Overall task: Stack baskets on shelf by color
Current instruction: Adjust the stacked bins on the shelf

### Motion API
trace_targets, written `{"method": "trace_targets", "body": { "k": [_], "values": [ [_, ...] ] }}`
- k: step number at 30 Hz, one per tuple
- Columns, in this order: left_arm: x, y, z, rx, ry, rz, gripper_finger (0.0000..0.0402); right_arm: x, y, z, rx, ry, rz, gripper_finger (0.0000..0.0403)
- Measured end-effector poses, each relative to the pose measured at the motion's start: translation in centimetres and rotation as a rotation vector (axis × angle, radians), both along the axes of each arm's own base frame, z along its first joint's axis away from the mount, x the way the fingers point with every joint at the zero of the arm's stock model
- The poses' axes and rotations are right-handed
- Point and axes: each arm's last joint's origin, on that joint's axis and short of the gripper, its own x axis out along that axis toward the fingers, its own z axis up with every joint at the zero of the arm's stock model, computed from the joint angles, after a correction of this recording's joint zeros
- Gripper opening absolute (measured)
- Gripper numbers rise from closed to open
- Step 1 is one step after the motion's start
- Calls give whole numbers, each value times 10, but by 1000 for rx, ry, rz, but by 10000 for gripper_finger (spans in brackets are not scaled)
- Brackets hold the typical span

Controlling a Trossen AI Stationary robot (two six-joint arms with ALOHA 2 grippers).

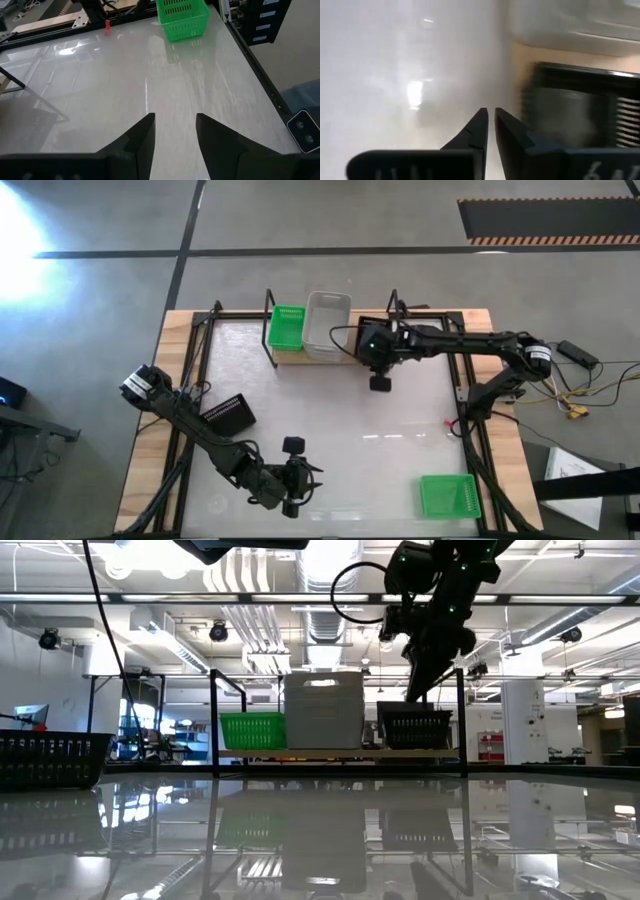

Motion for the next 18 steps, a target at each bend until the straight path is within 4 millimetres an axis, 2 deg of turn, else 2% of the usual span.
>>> {"method": "trace_targets", "body": {
  "k": [4, 9, 13, 18],
  "values": [
    [0, 0, 0, 0, 0, 0, 127, -1, 7, -13, 113, 15, 25, 28],
    [0, 1, 0, 19, -14, 37, 127, -10, 2, -35, -4, 126, -61, 15],
    [-1, 5, 3, 50, -47, 141, 127, -13, 0, -40, -93, 161, -77, 9],
    [-9, 20, 25, 51, -115, 305, 127, -11, -1, -37, -119, 153, -81, 9]
  ]
}}
